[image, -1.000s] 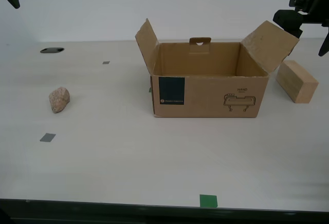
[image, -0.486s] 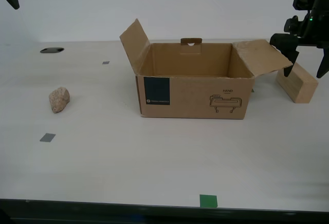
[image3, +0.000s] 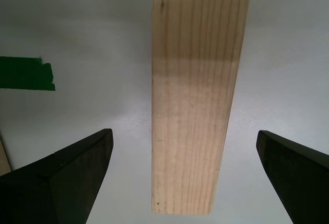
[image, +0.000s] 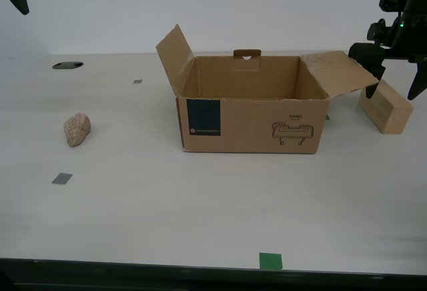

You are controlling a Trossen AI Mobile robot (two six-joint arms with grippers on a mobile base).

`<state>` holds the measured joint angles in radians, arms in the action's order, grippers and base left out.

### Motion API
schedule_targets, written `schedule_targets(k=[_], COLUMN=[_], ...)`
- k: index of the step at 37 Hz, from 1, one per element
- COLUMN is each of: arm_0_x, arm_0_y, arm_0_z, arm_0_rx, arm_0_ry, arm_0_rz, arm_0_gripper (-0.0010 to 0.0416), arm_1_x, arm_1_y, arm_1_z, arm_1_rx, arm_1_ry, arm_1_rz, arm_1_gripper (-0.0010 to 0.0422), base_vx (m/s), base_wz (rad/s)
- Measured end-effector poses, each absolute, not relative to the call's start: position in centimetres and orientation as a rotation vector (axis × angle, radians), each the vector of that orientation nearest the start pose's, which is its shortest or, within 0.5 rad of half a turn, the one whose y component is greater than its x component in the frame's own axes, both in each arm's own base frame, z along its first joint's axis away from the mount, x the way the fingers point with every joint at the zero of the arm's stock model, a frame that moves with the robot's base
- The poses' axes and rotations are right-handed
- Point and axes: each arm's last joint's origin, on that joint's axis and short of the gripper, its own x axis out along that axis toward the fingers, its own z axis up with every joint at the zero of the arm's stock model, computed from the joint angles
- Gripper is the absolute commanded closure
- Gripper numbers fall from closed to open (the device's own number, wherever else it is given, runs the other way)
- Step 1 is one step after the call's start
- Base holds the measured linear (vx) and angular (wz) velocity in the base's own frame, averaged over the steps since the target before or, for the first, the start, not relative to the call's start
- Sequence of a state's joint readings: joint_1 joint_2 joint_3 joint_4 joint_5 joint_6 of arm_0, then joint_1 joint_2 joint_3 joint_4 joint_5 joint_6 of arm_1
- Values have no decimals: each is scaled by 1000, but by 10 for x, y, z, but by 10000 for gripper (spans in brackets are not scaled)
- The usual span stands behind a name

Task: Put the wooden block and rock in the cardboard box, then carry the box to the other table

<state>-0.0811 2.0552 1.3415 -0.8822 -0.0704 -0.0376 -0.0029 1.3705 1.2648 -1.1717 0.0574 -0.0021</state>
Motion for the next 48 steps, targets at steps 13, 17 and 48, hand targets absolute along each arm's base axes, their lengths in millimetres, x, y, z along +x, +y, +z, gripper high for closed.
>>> schedule_targets(k=[13, 17, 48], arm_0_x=[364, 364, 364], arm_0_y=[-29, -29, -29], arm_0_z=[126, 125, 126], arm_0_rx=[96, 96, 96], arm_0_ry=[1590, 1590, 1593], arm_0_rz=[18, 18, 18], arm_0_gripper=[17, 17, 16], arm_1_x=[244, 247, 311], arm_1_y=[-3, -3, -18], arm_1_z=[245, 239, 160], arm_1_rx=[-48, -58, -23], arm_1_ry=[1306, 1294, 1506], arm_1_rz=[-46, -41, -77], arm_1_gripper=[14, 14, 14], base_vx=[0, 0, 0], base_wz=[0, 0, 0])
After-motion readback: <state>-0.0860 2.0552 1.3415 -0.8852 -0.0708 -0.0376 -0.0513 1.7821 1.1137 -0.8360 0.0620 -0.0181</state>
